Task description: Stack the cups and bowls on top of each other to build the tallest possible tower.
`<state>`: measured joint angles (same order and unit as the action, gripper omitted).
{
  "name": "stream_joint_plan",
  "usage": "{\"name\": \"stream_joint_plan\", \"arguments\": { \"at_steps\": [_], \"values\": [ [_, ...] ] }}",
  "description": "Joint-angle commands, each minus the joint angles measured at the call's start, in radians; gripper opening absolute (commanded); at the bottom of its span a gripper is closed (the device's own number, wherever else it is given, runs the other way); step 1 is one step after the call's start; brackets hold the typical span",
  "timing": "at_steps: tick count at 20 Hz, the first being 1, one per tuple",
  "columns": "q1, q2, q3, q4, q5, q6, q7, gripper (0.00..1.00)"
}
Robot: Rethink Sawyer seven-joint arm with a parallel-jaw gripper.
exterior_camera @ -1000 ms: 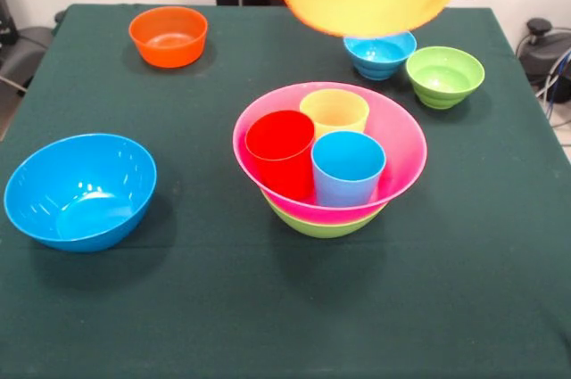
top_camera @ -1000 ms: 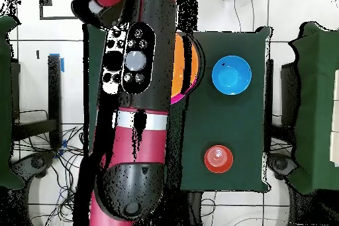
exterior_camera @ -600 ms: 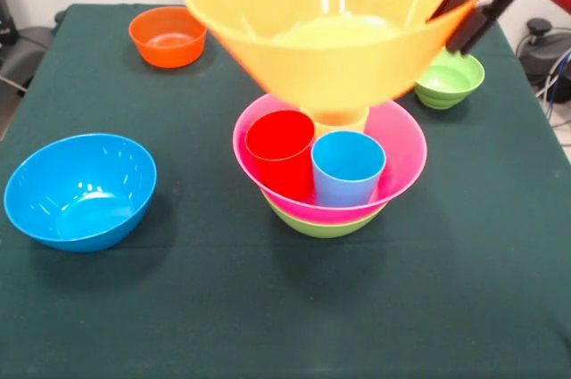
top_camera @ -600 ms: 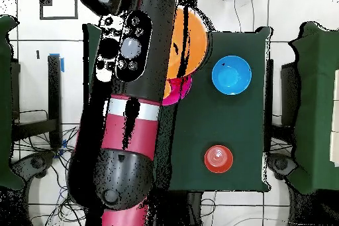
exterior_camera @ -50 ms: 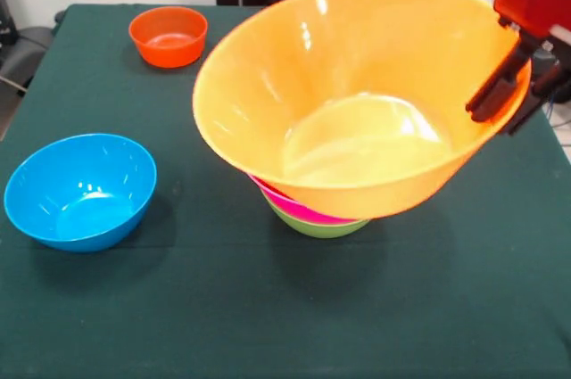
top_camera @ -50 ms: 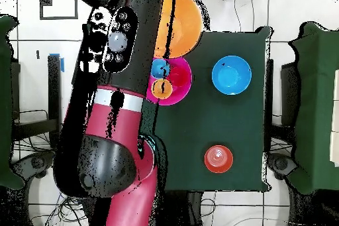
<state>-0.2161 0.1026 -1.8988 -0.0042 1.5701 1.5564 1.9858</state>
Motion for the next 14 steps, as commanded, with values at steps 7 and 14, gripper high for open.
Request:
{"name": "stream_joint_plan", "arguments": {
  "at_steps": [7, 14],
  "values": [
    [-0.022, -0.019, -0.299, 0.033, 0.072, 0.085, -0.326, 0.0],
    [-0.018, -0.006, -0.226, 0.03, 0.012, 0.062, -0.292, 0.0]
  ]
}}
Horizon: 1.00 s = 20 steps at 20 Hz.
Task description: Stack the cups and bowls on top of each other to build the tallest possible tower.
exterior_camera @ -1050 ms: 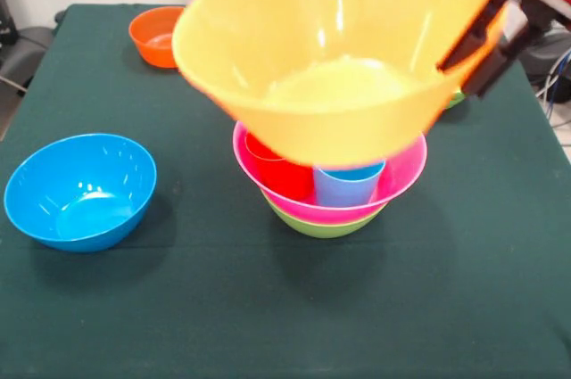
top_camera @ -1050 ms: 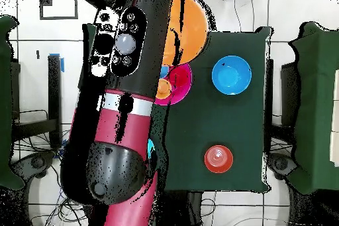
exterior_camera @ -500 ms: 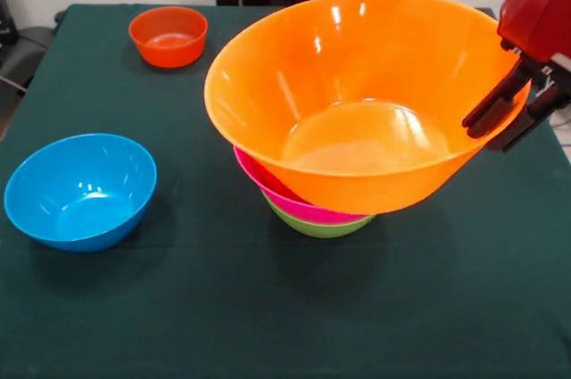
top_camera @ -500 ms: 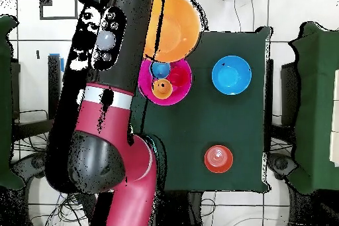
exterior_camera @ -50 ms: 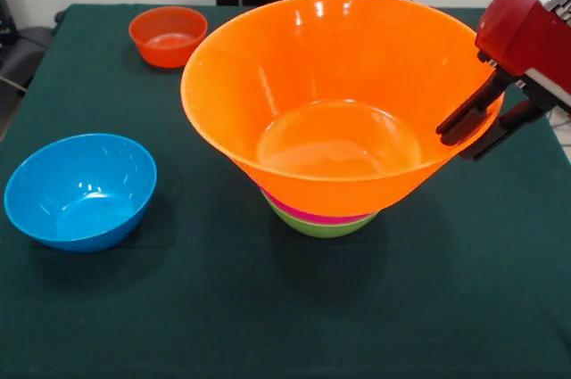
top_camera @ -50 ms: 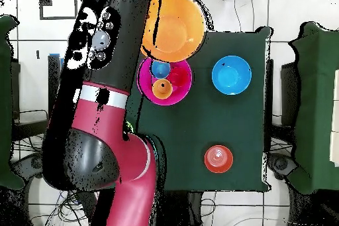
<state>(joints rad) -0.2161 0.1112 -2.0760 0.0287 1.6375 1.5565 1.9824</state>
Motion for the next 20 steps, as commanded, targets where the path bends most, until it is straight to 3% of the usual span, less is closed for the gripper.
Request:
{"name": "stream_joint_plan", "arguments": {
  "at_steps": [1, 10, 15, 20],
  "values": [
    [-0.016, -0.011, -0.025, -0.005, -0.076, 0.054, -0.284, 0.0],
    [0.009, 0.003, 0.194, -0.017, -0.279, 0.083, -0.267, 0.0],
    [0.079, 0.008, 0.431, 0.043, -0.534, 0.105, -0.25, 0.0],
    [0.161, -0.006, 0.613, 0.173, -0.714, 0.094, -0.3, 0.0]
  ]
}}
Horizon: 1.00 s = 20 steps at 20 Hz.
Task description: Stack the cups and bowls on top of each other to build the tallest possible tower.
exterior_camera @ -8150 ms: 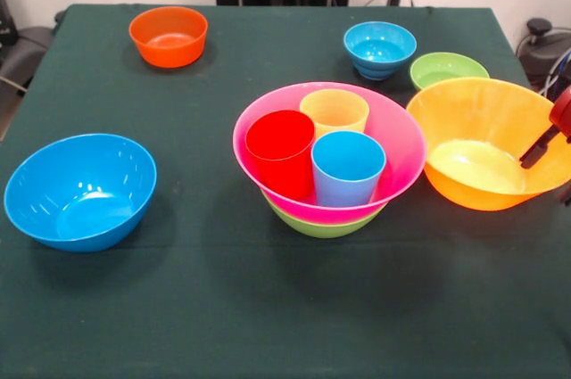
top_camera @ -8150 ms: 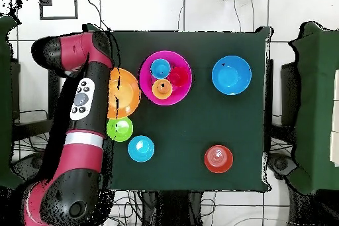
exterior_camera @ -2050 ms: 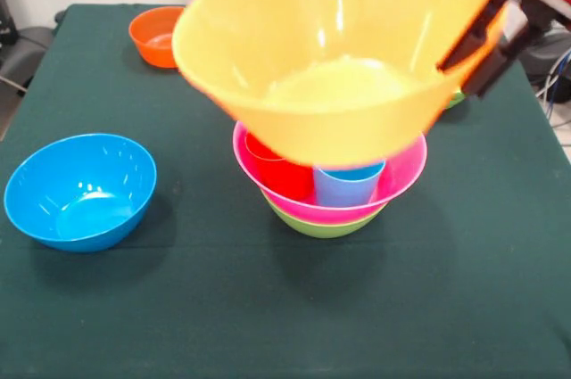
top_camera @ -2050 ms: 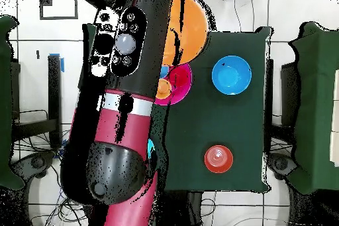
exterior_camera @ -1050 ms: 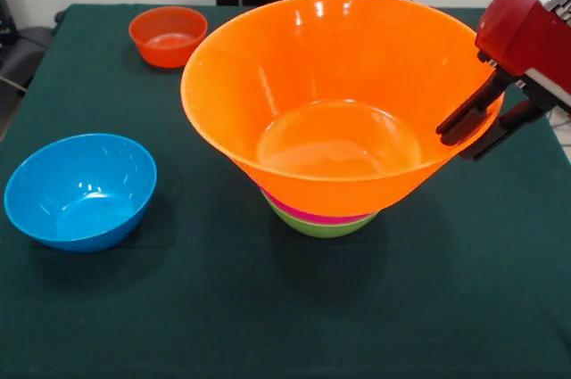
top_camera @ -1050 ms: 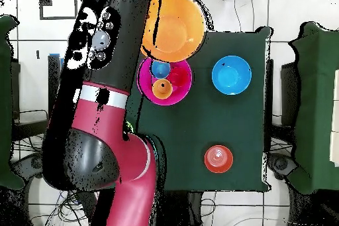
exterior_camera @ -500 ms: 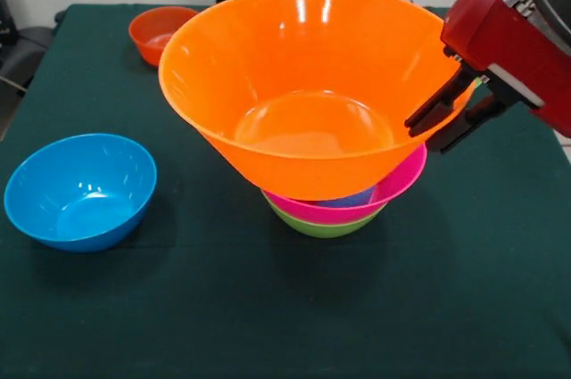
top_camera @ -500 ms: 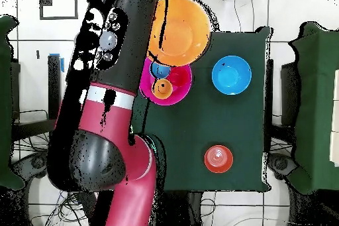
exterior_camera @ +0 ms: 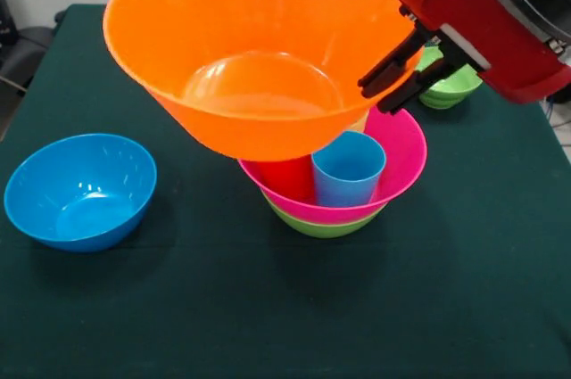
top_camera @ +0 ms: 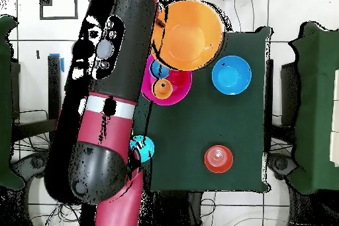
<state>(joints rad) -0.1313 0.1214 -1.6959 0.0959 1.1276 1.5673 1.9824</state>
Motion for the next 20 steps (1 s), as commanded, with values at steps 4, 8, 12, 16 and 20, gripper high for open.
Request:
{"name": "stream_joint_plan", "arguments": {
  "at_steps": [4, 8, 12, 16, 20],
  "values": [
    [0.157, -0.038, 0.378, 0.245, -0.304, 0.059, -0.318, 0.0],
    [0.225, -0.073, 0.492, 0.367, -0.383, 0.024, -0.321, 0.0],
    [0.273, -0.105, 0.587, 0.462, -0.439, -0.037, -0.31, 0.0],
    [0.289, -0.123, 0.649, 0.496, -0.484, -0.101, -0.287, 0.0],
    [0.273, -0.125, 0.686, 0.472, -0.518, -0.131, -0.281, 0.0]
  ]
}}
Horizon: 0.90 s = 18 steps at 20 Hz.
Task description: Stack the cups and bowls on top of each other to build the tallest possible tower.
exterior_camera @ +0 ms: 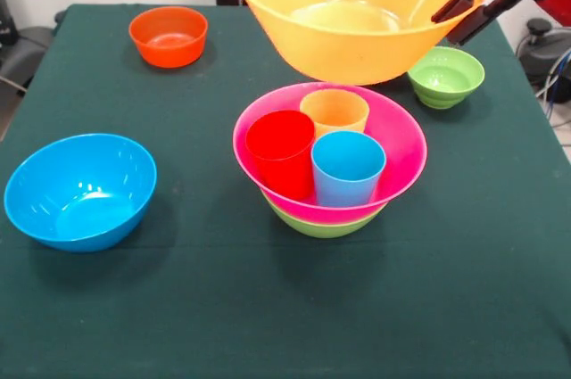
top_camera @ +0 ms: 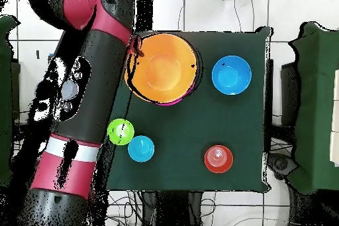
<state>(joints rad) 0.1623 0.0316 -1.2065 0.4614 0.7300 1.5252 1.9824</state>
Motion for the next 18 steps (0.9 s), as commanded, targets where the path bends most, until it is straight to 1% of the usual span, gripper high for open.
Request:
{"name": "stream_joint_plan", "arguments": {
  "at_steps": [1, 6, 10, 18],
  "values": [
    [-0.026, -0.034, 0.203, 0.096, -0.127, -0.09, -0.279, 0.0],
    [-0.049, -0.027, 0.229, 0.041, -0.151, -0.078, -0.257, 0.0],
    [-0.067, -0.01, 0.226, -0.021, -0.154, -0.067, -0.232, 0.0],
    [-0.104, 0.032, 0.196, -0.143, -0.121, -0.018, -0.184, 0.0]
  ]
}}
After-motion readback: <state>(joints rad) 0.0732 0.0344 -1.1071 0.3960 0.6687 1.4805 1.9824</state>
